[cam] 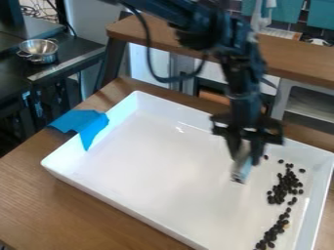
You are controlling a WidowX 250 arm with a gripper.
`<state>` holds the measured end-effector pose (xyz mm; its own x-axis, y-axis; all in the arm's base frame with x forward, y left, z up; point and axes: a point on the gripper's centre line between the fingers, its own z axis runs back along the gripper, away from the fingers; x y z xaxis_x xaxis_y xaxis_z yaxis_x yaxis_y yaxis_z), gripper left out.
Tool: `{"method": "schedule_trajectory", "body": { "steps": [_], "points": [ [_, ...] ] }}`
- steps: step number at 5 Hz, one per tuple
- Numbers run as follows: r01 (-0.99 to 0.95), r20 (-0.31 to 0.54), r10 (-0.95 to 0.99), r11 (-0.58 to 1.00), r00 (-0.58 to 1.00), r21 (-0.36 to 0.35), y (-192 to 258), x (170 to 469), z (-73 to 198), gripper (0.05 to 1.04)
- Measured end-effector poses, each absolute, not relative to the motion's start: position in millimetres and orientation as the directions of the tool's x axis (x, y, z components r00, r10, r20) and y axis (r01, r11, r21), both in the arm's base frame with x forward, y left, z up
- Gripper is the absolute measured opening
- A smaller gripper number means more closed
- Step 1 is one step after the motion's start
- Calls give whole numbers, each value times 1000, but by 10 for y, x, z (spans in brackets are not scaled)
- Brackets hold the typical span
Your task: Sweep into pile
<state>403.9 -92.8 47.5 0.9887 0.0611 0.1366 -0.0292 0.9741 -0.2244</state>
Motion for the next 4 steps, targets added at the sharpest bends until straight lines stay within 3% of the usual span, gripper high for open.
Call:
{"method": "schedule_trajectory", "body": {
  "steps": [2,4],
  "points": [
    [-72,165,99,984,981,-163,-392,4047,433,379],
    [-90,98,97,993,990,-74,-333,4105,40,379]
  ]
}}
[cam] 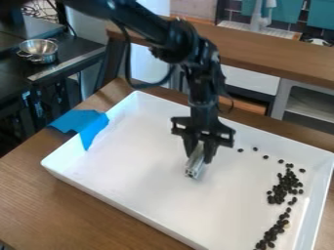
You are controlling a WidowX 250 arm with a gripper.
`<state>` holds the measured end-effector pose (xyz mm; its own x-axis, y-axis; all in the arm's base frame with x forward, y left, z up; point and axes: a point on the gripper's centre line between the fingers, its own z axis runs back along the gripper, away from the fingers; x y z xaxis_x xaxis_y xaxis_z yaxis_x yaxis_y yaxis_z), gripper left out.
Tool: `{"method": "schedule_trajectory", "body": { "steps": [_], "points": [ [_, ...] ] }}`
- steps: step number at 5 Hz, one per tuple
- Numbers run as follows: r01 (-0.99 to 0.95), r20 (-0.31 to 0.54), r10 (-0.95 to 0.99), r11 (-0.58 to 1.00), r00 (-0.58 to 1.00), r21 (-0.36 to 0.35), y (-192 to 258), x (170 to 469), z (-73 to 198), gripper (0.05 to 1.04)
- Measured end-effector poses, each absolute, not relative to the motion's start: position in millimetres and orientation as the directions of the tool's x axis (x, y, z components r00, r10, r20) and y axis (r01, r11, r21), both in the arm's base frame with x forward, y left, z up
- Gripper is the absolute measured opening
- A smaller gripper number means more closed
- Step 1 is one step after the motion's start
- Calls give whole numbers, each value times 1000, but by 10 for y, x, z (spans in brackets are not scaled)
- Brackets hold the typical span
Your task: Sweep into pile
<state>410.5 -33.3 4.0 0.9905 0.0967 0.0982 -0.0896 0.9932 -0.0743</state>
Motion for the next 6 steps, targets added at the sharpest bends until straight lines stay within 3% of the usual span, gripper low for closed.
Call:
{"method": "schedule_trajectory", "body": {
  "steps": [5,6],
  "points": [
    [-52,44,56,995,997,-91,-859,4258,-60,379],
    [-4,53,9,995,999,-95,-1131,4240,-66,379]
  ]
}}
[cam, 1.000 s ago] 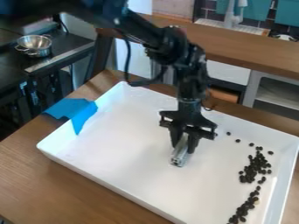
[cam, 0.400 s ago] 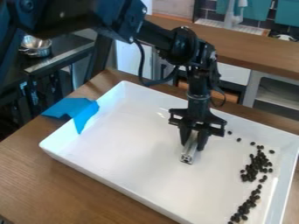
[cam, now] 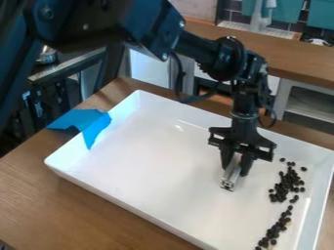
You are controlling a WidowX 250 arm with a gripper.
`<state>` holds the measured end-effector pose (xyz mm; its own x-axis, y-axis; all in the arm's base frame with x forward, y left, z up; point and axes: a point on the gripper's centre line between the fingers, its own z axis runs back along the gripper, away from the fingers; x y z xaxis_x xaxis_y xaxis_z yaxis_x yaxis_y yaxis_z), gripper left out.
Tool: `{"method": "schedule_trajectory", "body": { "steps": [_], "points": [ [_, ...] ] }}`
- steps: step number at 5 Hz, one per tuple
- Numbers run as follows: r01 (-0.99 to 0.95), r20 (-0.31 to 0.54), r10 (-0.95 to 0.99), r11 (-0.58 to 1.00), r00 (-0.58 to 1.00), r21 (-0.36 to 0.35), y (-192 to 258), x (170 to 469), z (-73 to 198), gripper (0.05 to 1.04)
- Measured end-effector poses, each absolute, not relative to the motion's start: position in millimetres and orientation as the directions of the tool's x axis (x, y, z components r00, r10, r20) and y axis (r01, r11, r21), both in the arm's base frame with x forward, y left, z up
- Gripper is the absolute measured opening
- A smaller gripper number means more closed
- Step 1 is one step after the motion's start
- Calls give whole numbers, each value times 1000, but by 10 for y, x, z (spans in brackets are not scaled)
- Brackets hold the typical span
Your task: Sweep into pile
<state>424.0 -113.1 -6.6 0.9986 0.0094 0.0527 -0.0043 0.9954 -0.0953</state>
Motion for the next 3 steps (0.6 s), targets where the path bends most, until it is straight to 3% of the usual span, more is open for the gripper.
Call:
{"method": "schedule_trajectory", "body": {
  "steps": [3],
  "points": [
    [-4,54,10,993,998,-117,-1319,4288,-84,380]
  ]
}}
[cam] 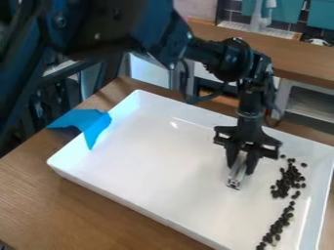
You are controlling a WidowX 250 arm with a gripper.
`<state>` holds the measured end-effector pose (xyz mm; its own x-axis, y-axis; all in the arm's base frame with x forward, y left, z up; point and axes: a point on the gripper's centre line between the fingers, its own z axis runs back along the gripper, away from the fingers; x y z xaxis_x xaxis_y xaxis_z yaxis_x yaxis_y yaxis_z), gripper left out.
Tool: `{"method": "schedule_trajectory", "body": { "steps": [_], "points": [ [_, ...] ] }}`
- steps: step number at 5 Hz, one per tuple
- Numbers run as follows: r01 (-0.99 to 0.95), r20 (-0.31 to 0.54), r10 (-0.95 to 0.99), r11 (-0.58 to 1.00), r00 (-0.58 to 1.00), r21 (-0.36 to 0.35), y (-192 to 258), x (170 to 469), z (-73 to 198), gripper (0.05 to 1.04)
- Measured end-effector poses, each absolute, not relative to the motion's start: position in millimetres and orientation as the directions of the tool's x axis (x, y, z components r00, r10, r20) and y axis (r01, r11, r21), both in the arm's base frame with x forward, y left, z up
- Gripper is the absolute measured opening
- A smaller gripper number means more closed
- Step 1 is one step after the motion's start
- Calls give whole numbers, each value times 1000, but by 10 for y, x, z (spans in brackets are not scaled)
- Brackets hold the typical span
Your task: Sweep into pile
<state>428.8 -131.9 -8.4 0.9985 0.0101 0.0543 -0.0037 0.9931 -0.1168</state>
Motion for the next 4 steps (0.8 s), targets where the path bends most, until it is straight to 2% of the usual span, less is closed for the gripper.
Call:
{"method": "schedule_trajectory", "body": {
  "steps": [1,2,4],
  "points": [
    [76,57,-69,988,996,-137,-1702,4187,-71,379],
    [128,55,-121,980,991,-150,-1843,4140,-71,379],
    [190,71,-181,968,981,-163,-1787,4091,-85,379]
  ]
}}
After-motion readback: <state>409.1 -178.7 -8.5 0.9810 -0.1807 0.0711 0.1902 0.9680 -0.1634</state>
